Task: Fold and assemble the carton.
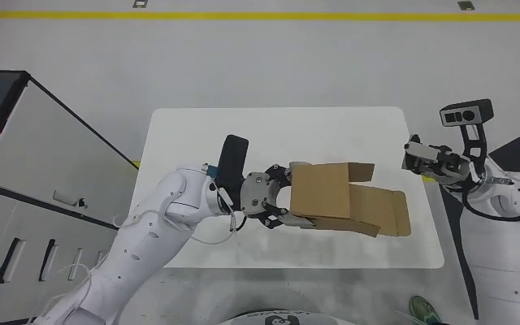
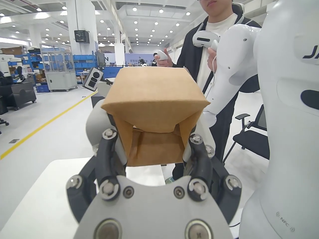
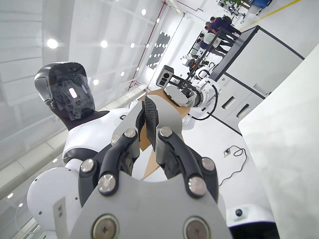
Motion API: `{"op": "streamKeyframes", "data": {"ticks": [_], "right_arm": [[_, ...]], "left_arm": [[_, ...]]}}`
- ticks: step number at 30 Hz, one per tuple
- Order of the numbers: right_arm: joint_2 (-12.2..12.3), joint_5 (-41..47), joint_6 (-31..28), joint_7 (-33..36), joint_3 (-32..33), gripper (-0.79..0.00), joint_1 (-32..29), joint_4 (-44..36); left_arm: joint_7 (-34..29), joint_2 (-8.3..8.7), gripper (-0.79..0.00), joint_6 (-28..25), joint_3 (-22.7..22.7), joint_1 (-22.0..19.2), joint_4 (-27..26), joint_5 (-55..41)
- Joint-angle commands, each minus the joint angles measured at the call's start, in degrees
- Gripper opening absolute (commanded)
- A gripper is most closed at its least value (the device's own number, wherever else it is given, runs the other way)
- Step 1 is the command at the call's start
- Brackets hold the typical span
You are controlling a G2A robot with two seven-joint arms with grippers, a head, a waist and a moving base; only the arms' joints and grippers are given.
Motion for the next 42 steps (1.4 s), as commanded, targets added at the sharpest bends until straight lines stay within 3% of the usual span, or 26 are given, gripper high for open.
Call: {"op": "streamKeyframes", "data": {"ticks": [1,17,42], "right_arm": [[0.0,0.0,0.01,-0.02,0.0,-0.785,-0.01,-0.01],[-0.19,0.41,2.94,-0.05,-3.86,-0.785,0.94,-4.11],[-0.36,-2.19,4.18,0.99,-9.65,-0.785,3.74,-4.57]], "left_arm": [[-0.03,0.01,-0.785,0.04,-0.02,0.02,-0.02,-0.02],[2.62,-0.8,-0.785,-0.48,1.22,0.48,0.21,-2.09],[-1.19,-1.03,-0.785,1.8,0.22,1.59,-0.66,0.53]]}}
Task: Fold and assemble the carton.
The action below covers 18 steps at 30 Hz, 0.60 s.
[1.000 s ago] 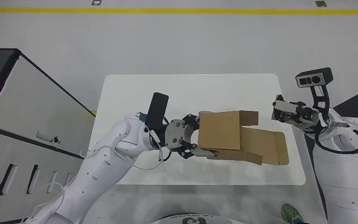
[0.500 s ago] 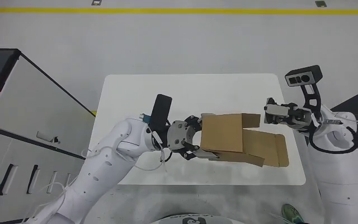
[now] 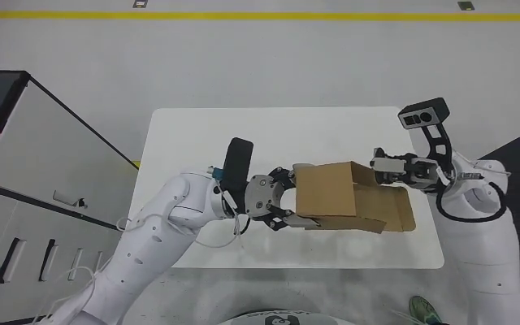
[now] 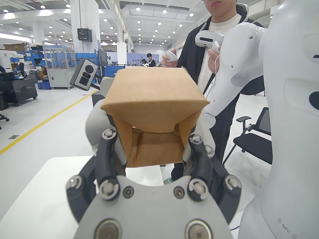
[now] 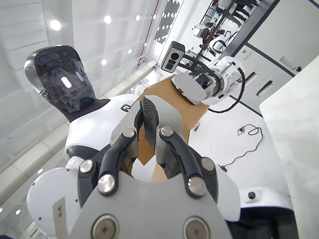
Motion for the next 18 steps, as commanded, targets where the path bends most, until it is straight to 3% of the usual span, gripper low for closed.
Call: {"op": "streamKeyframes", "data": {"ticks": [1,18], "right_arm": [[0.0,-0.53,0.12,-0.2,-0.42,-0.785,-0.02,-0.13],[0.2,-2.99,0.91,0.26,-2.01,-0.785,0.45,-1.74]], "left_arm": [[-0.22,-0.02,-0.785,0.18,-0.05,0.12,-0.14,0.25],[-2.44,0.17,-0.785,2.97,-1.84,1.67,-1.6,2.37]]}}
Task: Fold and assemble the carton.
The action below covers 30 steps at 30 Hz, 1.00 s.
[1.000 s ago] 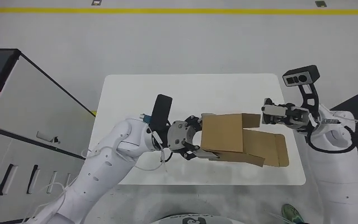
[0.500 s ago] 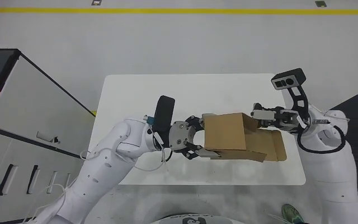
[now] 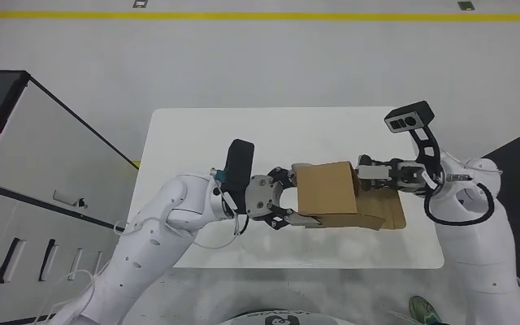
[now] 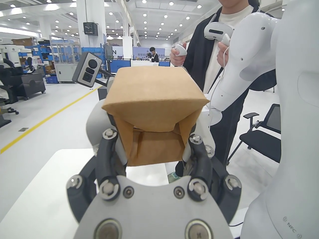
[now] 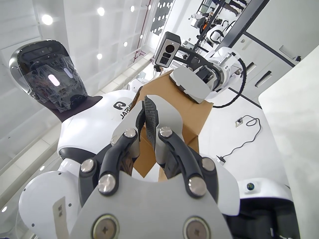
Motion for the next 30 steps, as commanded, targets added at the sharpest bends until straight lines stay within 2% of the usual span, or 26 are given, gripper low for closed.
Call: {"op": "streamKeyframes", "data": {"ticks": [1,30], "right_arm": [[0.08,-0.69,0.24,0.08,0.11,-0.785,-0.1,-0.24],[0.82,-3.63,1.64,-1.09,0.13,-0.785,-1.52,-1.81]], "left_arm": [[-0.67,0.07,-0.785,0.52,-0.3,0.2,-0.46,0.81],[-2.61,0.35,-0.785,0.9,-1.32,1.51,-2.32,1.22]]}}
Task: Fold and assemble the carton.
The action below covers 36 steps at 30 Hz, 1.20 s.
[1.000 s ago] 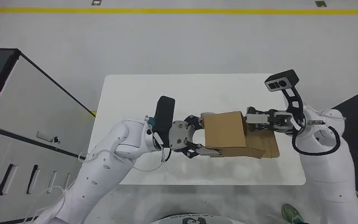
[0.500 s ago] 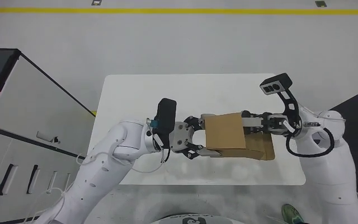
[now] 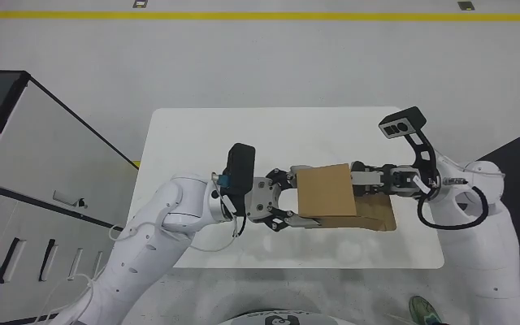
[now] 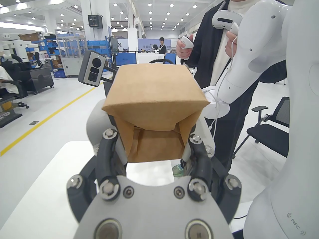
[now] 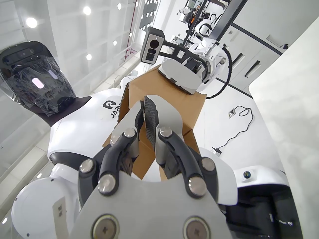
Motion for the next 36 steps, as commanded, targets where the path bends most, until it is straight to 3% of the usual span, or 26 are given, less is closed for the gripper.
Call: {"op": "streamKeyframes", "data": {"ticks": [1,12,22,36], "right_arm": [[0.03,-0.01,-0.05,-0.13,0.0,-0.785,-0.07,-0.07],[0.65,2.5,0.19,0.11,5.54,-0.785,-1.94,-0.04],[0.98,4.46,1.67,0.51,8.36,-0.785,-5.71,-3.63],[1.08,1.53,1.82,-3.8,8.05,-0.785,-7.52,-5.62]], "left_arm": [[-0.03,-0.01,-0.785,0.08,-0.02,-0.03,0.01,0.02],[-0.63,0.45,-0.785,2.02,-3.7,0.35,-1.61,5.0],[3.6,0.67,-0.785,6.69,-7.77,2.0,-4.85,14.36],[4.66,0.7,-0.785,6.01,-6.59,3.34,-5.65,14.67]]}}
